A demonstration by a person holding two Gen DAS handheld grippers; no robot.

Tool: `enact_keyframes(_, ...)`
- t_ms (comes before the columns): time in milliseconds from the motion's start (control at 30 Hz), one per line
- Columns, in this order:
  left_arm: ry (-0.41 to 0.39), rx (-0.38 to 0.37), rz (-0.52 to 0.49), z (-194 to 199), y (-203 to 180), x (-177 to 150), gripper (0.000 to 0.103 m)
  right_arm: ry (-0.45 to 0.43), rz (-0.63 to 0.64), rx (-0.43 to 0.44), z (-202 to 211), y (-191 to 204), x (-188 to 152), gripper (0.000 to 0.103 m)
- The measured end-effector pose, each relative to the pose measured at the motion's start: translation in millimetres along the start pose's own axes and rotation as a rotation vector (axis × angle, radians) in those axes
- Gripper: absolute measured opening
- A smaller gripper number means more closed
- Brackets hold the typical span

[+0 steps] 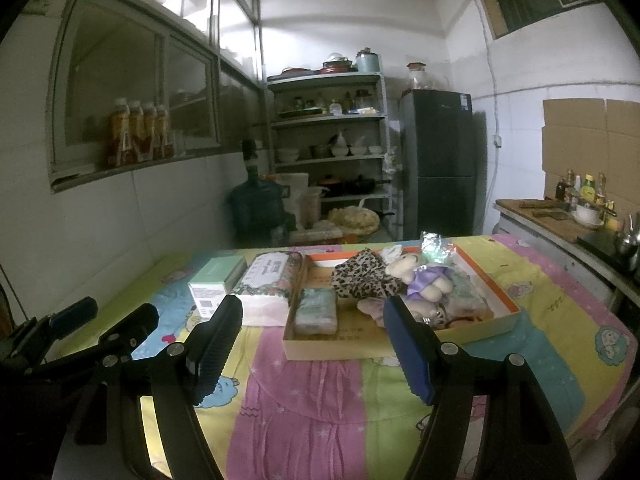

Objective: Organize soft objects

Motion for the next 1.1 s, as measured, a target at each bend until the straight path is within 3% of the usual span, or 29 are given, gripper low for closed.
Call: enact_keyframes(1100,0.002,0.0,-0.002,-0.7,0.2,0.2,0.075,0.001,-0.002,0.002,-0.3,0.3,-0.3,0.075)
Point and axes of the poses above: each gripper's, at about its wrist camera, not at the fingertips, and z roughly against the way its jaws point, y to its left, x to its top, the point moved 7 cm from there along -z, roughly the way its jaws point, and after that the axes turned 14 degrees about z, right-handed, at the moved point
